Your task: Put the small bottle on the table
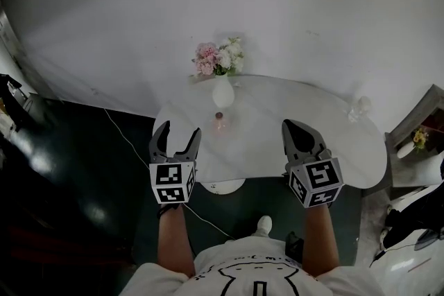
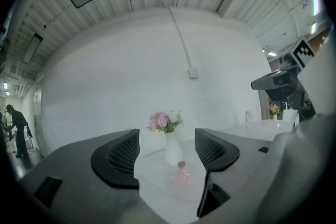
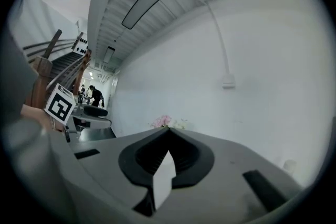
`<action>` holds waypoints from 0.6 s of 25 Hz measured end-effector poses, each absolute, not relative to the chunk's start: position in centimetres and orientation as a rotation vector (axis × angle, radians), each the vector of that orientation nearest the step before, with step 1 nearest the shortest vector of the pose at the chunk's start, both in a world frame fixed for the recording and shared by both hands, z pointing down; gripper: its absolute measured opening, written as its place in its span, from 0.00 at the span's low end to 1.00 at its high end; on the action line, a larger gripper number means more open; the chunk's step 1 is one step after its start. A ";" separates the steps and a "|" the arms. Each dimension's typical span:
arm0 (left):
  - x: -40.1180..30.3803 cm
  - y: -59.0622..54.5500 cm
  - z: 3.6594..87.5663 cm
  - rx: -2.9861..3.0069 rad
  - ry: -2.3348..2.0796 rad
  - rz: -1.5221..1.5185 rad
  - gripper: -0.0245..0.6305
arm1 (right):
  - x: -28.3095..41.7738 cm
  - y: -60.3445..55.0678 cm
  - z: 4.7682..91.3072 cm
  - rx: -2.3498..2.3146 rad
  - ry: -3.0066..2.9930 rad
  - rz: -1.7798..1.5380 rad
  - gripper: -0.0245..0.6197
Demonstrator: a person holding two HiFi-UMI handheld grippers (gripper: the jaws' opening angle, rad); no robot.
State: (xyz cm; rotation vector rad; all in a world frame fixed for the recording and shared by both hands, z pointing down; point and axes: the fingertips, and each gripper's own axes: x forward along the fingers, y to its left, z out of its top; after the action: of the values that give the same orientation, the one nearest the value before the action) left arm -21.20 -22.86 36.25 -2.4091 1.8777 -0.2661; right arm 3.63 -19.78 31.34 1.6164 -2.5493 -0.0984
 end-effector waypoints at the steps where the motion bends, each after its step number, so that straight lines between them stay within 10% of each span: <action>1: -21.1 -22.3 35.7 -2.408 1.853 -0.262 0.56 | 3.5 -19.3 31.0 1.625 -2.551 -0.106 0.03; 12: -23.2 -18.6 28.6 -2.327 1.799 -0.020 0.55 | 2.8 -16.4 27.4 1.707 -2.592 -0.164 0.03; 15: -24.2 -17.2 27.2 -2.265 1.837 0.054 0.04 | 2.7 -15.7 26.9 1.719 -2.584 -0.188 0.03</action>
State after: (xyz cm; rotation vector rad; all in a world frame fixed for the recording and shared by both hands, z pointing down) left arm -24.18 -17.21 27.19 -2.2649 1.8368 0.0535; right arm 2.68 -15.68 26.87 1.7191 -2.5845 -0.1878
